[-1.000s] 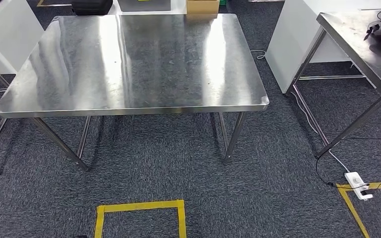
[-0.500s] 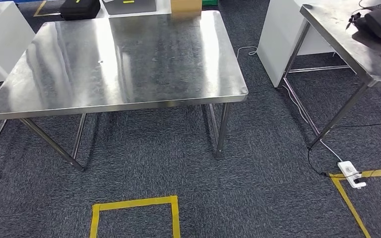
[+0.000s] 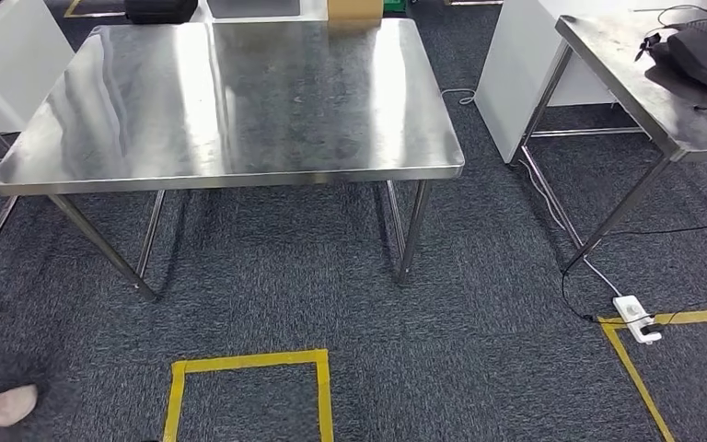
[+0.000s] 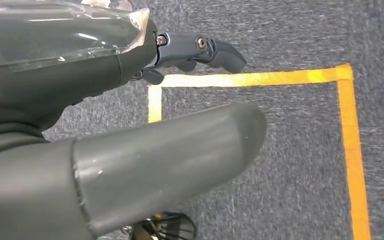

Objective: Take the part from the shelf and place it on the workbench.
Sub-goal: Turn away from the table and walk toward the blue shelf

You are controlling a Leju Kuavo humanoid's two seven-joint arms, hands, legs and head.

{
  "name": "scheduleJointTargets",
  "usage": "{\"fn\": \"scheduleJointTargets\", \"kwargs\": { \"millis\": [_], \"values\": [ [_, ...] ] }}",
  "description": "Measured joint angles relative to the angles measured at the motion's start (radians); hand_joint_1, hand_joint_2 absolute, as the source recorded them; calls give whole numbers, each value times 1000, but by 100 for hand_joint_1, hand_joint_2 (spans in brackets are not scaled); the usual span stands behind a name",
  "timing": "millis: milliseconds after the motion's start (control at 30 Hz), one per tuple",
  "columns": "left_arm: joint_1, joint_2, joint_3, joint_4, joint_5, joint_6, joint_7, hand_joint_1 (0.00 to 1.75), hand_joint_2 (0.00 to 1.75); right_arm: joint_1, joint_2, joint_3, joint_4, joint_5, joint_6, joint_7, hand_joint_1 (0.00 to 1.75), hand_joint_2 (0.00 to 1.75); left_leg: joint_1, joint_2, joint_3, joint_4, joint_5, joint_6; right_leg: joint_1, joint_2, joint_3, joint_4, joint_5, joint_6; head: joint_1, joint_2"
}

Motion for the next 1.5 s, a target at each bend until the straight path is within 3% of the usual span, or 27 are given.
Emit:
{"fn": "scheduleJointTargets", "kwargs": {
  "millis": [67,100,133,200,233,300,333,400,467,533,567,600,667,733,800,900,933,1033,1100,1133,1167,1233,1300,1367,1400,1433,1500],
  "values": [
    [1,-1,0,0,0,-1,0,0,0,0,-1,1,0,0,0,0,0,0,-1,5,-23,1,17,-3,-5,0,-21,114,-58,5,2,0],
    [1,-2,0,0,0,-1,0,0,0,0,-3,1,0,0,0,0,0,0,-1,7,-34,2,25,-5,-7,0,-10,134,-59,13,2,0],
    [1,-3,0,0,0,-1,0,0,0,1,-4,1,0,0,0,0,0,0,-1,8,-44,3,32,-7,-10,-1,19,115,-46,24,3,0],
    [1,-4,0,0,0,-1,0,0,0,-1,-6,2,0,0,0,0,0,0,0,9,-57,9,45,-15,-15,-3,120,-10,-15,38,3,0],
    [1,-4,0,0,0,-1,0,0,0,-2,-7,3,0,0,0,0,0,0,-1,9,-63,15,49,-20,-14,-4,172,-84,-11,39,4,0],
    [1,-4,1,0,0,0,0,0,0,-5,-7,4,0,0,0,0,0,0,-4,10,-71,24,58,-33,-9,-5,221,-169,-19,32,4,0],
    [1,-4,1,0,0,0,0,0,0,-5,-7,5,0,0,0,0,0,0,-5,10,-74,27,63,-38,-5,-3,222,-178,-20,27,3,0],
    [2,-4,1,0,0,1,0,0,0,-3,-6,5,0,-1,0,1,0,0,-1,7,-80,37,57,-48,-15,-4,212,-178,-13,10,1,0],
    [4,-4,2,0,0,2,0,0,0,-2,-6,6,0,-2,0,2,0,0,4,1,-106,101,-5,-56,-22,-8,201,-179,1,-16,-3,0],
    [5,-5,2,1,0,2,0,0,0,-1,-7,7,0,-2,0,2,0,0,7,-3,-148,225,-92,-63,-14,-10,186,-177,15,-33,-5,0],
    [6,-4,2,1,0,2,0,0,0,0,-7,7,0,-2,0,2,0,0,7,-4,-163,279,-118,-65,-11,-10,178,-176,21,-36,-5,0],
    [7,-4,2,1,0,2,0,0,0,1,-7,7,0,-2,0,2,0,0,8,-5,-163,305,-123,-65,-8,-9,171,-173,27,-37,-5,0],
    [8,-4,2,1,0,2,0,0,0,3,-7,7,0,-2,0,3,0,0,8,-5,-110,247,-82,-60,-5,-8,157,-164,33,-34,-5,0],
    [7,-3,2,1,0,2,0,0,0,2,-6,7,0,-2,0,4,0,0,7,-9,-25,114,-41,-49,-2,-7,147,-155,36,-30,-5,0],
    [6,-2,2,1,-1,2,1,0,0,0,-5,7,0,-2,0,6,0,0,1,-14,14,43,-35,-39,0,-7,140,-152,43,-19,-5,0],
    [6,-1,2,0,-1,2,2,0,0,-1,-4,7,0,-2,0,9,0,0,-4,-11,9,22,-20,-21,2,-6,129,-150,51,1,-5,0],
    [6,-2,2,0,-1,2,3,0,0,-1,-4,7,0,-2,0,9,0,0,-3,-9,6,13,-9,-11,3,-6,117,-133,38,3,-4,0],
    [6,-4,2,0,-2,2,4,0,0,-1,-5,8,0,-3,0,8,0,0,-1,-2,-17,-1,21,6,-3,-5,50,22,-63,-7,0,0],
    [6,-4,2,1,-2,2,4,0,0,0,-5,8,0,-3,0,8,0,0,-1,0,-39,1,36,4,-10,-5,24,115,-100,3,2,0],
    [6,-5,2,1,-2,2,4,0,0,0,-6,8,0,-3,0,8,0,0,-1,1,-50,2,43,1,-14,-5,35,117,-94,14,3,0],
    [6,-6,2,1,-2,2,5,0,0,0,-7,8,0,-3,0,8,0,0,0,1,-59,4,50,-3,-17,-5,68,76,-74,26,3,0],
    [6,-8,2,1,-2,2,5,0,0,-2,-10,8,0,-3,0,8,0,0,1,2,-75,12,60,-13,-22,-5,168,-74,-33,40,4,0],
    [6,-8,2,0,-2,2,5,0,0,-4,-10,8,0,-3,0,7,0,0,0,1,-84,21,69,-26,-15,-2,223,-170,-18,33,4,0],
    [6,-8,2,0,-2,2,5,0,0,-3,-10,8,0,-3,0,7,0,0,-1,1,-88,23,80,-38,-8,1,215,-178,-13,20,3,0],
    [7,-8,2,0,-2,2,5,0,0,-3,-10,8,0,-3,0,7,0,0,0,0,-91,25,84,-43,-14,1,208,-180,-9,12,3,0],
    [8,-8,2,1,-2,2,6,0,0,-4,-9,8,0,-3,0,7,0,0,2,-1,-100,37,69,-47,-20,0,201,-180,-1,1,1,0],
    [11,-8,2,1,-1,2,5,0,0,-4,-9,8,0,-3,0,7,0,0,8,-4,-134,118,-7,-56,-30,-4,183,-181,16,-22,-2,0]
  ]
}}
